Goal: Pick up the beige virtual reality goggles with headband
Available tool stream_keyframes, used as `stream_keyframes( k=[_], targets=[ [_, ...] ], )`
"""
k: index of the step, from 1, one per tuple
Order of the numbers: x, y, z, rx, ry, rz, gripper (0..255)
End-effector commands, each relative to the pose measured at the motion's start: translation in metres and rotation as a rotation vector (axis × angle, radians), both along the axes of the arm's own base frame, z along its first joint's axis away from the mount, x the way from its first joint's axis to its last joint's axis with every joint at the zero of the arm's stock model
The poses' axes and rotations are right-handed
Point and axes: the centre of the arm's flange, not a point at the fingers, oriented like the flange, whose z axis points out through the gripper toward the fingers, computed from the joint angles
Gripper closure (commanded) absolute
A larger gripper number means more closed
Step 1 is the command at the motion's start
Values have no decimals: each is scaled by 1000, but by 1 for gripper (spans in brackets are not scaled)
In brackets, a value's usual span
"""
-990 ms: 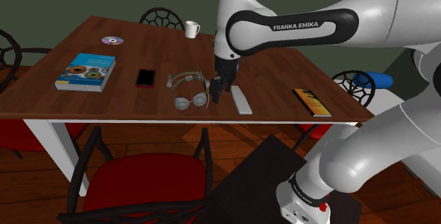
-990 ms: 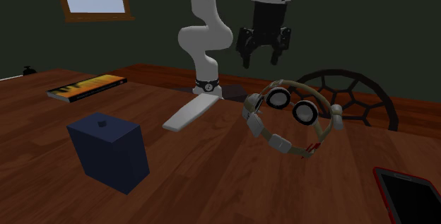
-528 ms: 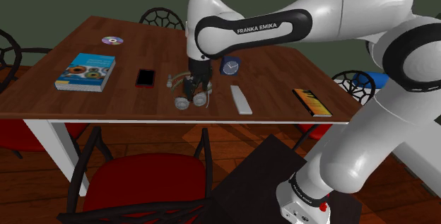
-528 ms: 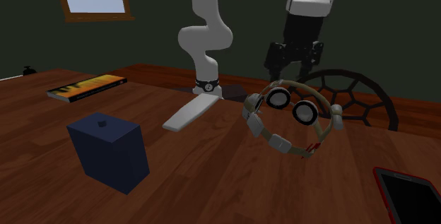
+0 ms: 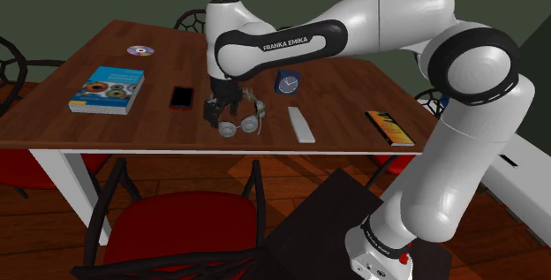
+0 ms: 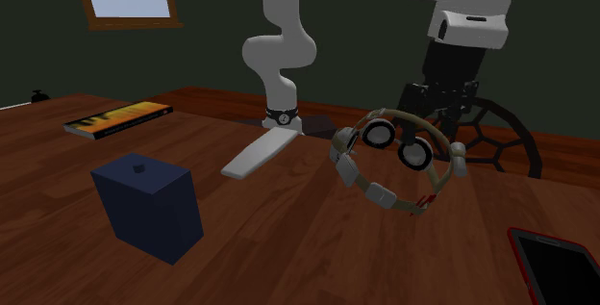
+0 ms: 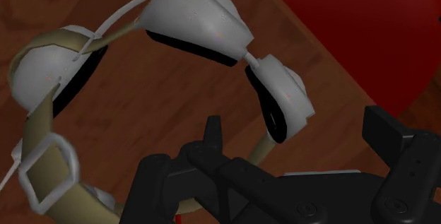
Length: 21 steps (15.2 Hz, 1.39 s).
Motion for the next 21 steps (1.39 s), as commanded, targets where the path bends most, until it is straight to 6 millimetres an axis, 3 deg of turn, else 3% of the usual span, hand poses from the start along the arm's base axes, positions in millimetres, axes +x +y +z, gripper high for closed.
stream_keyframes(
  k=[1,6,7,16,21],
  targets=[
    [1,0,-12,0,-1,0,0],
    [1,0,-31,0,-1,0,0],
    [1,0,-30,0,-1,0,255],
    [1,0,-31,0,-1,0,255],
    [1,0,-4,0,-1,0,255]
  ],
)
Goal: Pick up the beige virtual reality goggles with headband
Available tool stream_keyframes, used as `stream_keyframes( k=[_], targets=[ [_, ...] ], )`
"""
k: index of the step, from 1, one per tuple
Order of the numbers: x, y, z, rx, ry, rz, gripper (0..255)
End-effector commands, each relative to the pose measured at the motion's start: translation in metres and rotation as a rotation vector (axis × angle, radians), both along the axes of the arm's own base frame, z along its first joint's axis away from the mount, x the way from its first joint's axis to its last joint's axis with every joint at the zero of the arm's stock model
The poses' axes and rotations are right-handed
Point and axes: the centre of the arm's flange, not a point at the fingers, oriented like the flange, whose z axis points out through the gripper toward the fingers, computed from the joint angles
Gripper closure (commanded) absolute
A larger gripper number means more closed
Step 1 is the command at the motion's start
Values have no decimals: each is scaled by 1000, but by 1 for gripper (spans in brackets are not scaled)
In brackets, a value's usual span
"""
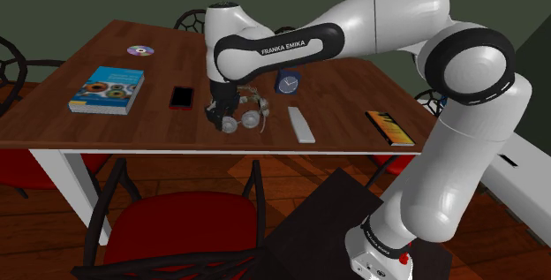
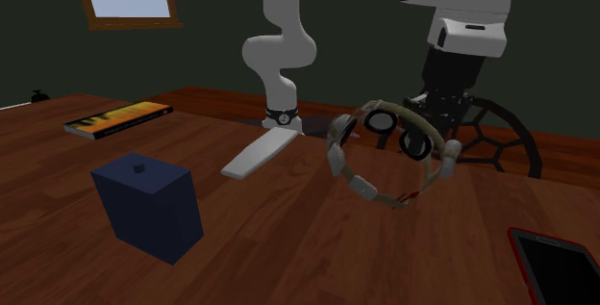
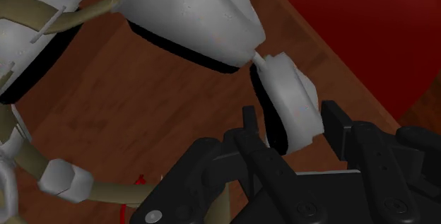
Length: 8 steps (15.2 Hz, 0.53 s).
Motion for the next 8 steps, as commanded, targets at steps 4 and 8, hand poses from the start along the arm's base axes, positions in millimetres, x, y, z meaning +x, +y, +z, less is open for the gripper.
stream_keyframes(
  k=[4,8],
  targets=[
    [0,0,26,0,0,0,255],
    [0,0,47,0,0,0,255]
  ],
)
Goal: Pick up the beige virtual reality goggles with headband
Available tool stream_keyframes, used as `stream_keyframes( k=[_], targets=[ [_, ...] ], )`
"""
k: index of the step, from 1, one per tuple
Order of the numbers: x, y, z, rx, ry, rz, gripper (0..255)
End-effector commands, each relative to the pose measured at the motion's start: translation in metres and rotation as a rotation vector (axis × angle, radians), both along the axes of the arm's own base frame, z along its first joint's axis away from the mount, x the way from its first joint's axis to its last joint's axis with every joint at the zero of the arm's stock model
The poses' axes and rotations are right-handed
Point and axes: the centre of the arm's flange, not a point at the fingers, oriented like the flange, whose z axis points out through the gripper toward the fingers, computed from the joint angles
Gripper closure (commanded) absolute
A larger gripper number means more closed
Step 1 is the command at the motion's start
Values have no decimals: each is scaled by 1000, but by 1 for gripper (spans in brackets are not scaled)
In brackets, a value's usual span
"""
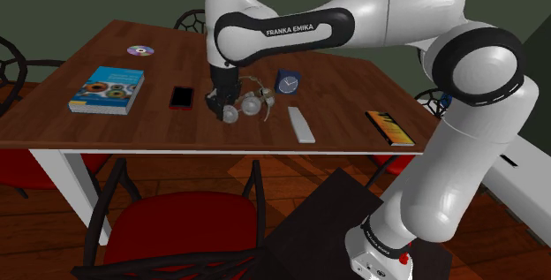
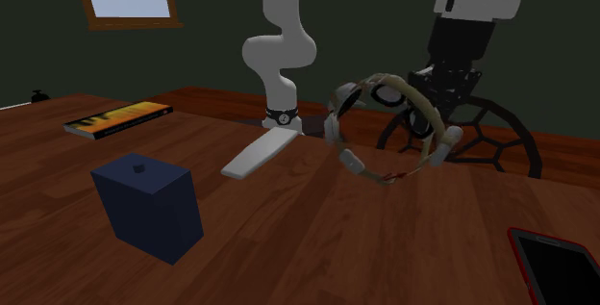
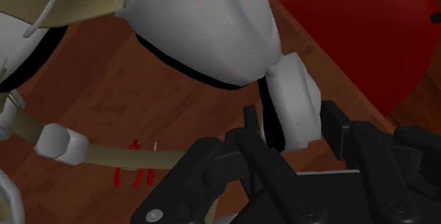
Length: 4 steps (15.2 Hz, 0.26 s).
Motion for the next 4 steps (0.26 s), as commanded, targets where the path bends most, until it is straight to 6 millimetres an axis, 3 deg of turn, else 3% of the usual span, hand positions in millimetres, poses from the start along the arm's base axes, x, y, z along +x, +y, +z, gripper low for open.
stream_keyframes(
  k=[1,4],
  targets=[
    [-1,-1,11,0,0,0,255],
    [-1,-1,17,0,0,0,255]
  ],
)
